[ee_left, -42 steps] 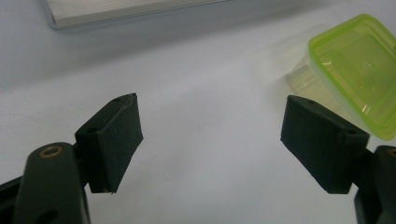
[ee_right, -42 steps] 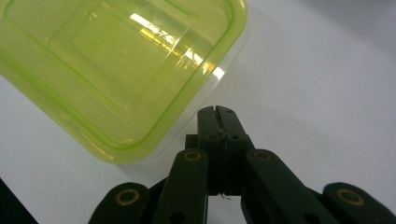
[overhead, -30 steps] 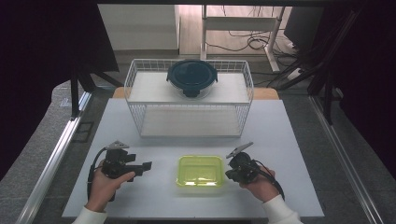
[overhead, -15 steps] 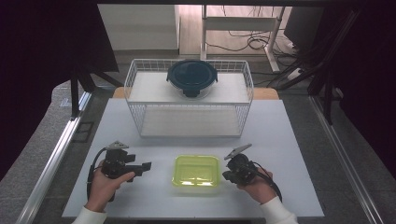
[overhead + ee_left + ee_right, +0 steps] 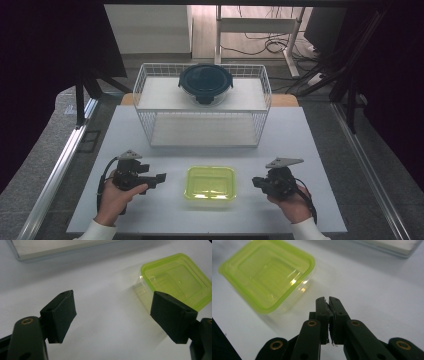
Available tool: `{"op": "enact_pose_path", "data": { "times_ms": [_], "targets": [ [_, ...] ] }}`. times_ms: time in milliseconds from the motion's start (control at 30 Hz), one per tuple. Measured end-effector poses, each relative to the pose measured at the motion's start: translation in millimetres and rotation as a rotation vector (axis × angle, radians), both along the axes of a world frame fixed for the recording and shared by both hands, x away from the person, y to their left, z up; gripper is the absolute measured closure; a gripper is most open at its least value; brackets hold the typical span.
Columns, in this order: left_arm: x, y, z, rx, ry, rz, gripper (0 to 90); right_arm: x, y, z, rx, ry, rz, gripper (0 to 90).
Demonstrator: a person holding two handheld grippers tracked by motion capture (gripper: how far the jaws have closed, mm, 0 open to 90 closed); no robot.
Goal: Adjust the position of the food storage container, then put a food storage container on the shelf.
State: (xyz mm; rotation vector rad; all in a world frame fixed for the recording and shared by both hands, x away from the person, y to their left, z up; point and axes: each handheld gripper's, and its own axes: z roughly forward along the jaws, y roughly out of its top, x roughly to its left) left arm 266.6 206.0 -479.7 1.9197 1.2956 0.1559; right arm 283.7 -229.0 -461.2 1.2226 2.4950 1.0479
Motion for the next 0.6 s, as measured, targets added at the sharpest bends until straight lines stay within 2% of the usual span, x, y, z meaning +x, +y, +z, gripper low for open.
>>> {"op": "enact_pose_path", "data": {
  "times_ms": [67,100,167,200,233,300,400,600],
  "targets": [
    [-0.3,-0.2,-0.2,-0.007,0.002,-0.003,19.7,0.8,-4.5,2.0,0.040,-0.007,-0.020,82.9],
    [-0.9,-0.1,0.0,-0.010,0.002,-0.004,19.7,1.8,-6.2,2.5,0.058,-0.010,-0.024,79.3],
    [-3.2,0.0,-0.2,-0.013,0.002,-0.005,19.7,2.9,-7.8,3.6,0.086,-0.008,-0.045,62.9],
    [-4.2,-0.2,-0.2,-0.017,0.003,-0.001,19.7,3.0,-7.8,3.6,0.093,-0.018,-0.067,50.8],
    [-4.7,-0.3,-0.2,-0.017,0.001,0.000,19.7,3.2,-8.0,3.1,0.101,-0.026,-0.088,43.1],
    [-6.1,-1.2,0.3,-0.022,-0.001,0.009,19.3,4.6,-8.7,1.9,0.132,-0.018,-0.115,34.6],
    [-7.3,-3.3,0.8,-0.028,-0.005,0.024,17.4,6.9,-9.9,0.6,0.180,0.001,-0.124,28.1],
    [-6.9,-4.1,0.7,-0.056,-0.001,0.029,17.4,7.7,-9.0,-0.6,0.192,-0.001,-0.111,27.9]
  ]
}}
